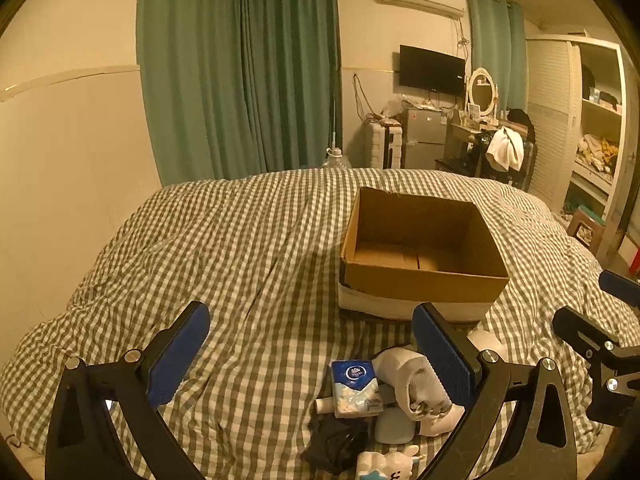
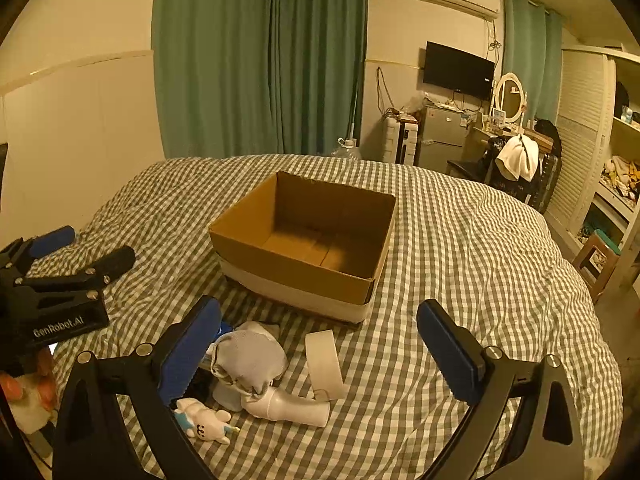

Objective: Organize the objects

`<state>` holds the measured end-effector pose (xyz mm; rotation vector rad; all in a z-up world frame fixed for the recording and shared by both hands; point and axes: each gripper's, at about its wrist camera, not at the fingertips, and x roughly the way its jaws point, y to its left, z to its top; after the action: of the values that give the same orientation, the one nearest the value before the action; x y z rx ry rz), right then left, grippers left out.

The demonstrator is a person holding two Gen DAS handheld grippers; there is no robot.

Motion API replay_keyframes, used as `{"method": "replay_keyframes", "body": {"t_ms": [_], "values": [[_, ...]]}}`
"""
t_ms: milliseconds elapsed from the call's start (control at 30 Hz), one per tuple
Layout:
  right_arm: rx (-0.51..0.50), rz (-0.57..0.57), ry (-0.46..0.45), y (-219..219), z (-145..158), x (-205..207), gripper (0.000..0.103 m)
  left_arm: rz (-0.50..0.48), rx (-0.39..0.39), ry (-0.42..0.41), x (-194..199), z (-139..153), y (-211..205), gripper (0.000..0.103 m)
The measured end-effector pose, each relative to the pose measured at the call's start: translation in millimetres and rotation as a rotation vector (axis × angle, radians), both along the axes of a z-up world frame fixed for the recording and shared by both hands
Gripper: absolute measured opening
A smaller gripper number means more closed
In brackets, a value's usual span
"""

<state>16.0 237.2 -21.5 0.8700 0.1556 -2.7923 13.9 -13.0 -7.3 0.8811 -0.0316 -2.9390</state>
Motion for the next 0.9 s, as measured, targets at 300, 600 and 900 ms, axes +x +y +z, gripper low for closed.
{"method": "replay_keyframes", "body": {"t_ms": [300, 600, 900], "values": [[0.005, 0.004, -0.008, -2, -4, -1, 0.099, 0.018, -0.006, -0.023, -3, -11, 0, 0.103], [-0.008, -0.006, -0.016, 0, -6, -2, 0.099, 0.014, -0.028, -0.019, -1, -15, 0, 0.103], [0.027, -0.016, -0.056, -3, -24, -9, 0.099, 0.026, -0.024, -0.064, -9, -34, -7, 0.103]]}}
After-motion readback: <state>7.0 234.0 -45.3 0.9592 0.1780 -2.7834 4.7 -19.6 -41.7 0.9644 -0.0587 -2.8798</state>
